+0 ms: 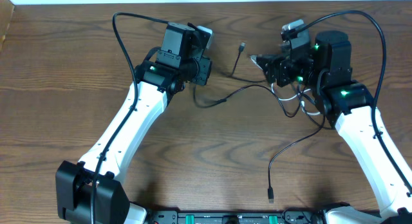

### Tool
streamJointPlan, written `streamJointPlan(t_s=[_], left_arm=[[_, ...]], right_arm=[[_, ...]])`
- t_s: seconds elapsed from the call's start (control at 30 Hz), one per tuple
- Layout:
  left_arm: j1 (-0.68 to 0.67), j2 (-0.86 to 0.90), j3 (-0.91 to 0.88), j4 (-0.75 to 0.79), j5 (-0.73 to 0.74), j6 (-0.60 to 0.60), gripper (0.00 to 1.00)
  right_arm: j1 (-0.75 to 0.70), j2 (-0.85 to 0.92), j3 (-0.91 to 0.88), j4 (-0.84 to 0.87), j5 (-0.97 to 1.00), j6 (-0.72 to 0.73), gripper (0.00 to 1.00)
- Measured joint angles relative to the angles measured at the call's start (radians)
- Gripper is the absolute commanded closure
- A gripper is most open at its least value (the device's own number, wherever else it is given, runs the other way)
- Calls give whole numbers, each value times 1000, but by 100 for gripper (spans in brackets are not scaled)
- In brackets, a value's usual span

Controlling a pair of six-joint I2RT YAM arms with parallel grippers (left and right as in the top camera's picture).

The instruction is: Untangle cables

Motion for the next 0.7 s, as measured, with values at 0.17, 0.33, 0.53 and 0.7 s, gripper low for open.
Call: streamJointPlan(t_s=[0.17,0.33,0.53,0.7], left_arm=[[0,0,0,-3,6,-10,50],[1,0,0,30,123,-24,47],[0,-1,0,135,215,-87,46],[0,0,0,51,207,-103,46]], right_arm=[[-3,0,0,-61,149,-55,1],[-13,0,0,-99,346,-82,1],[-66,0,0,-149,446,-83,1],[-73,0,0,-213,463,-81,1]])
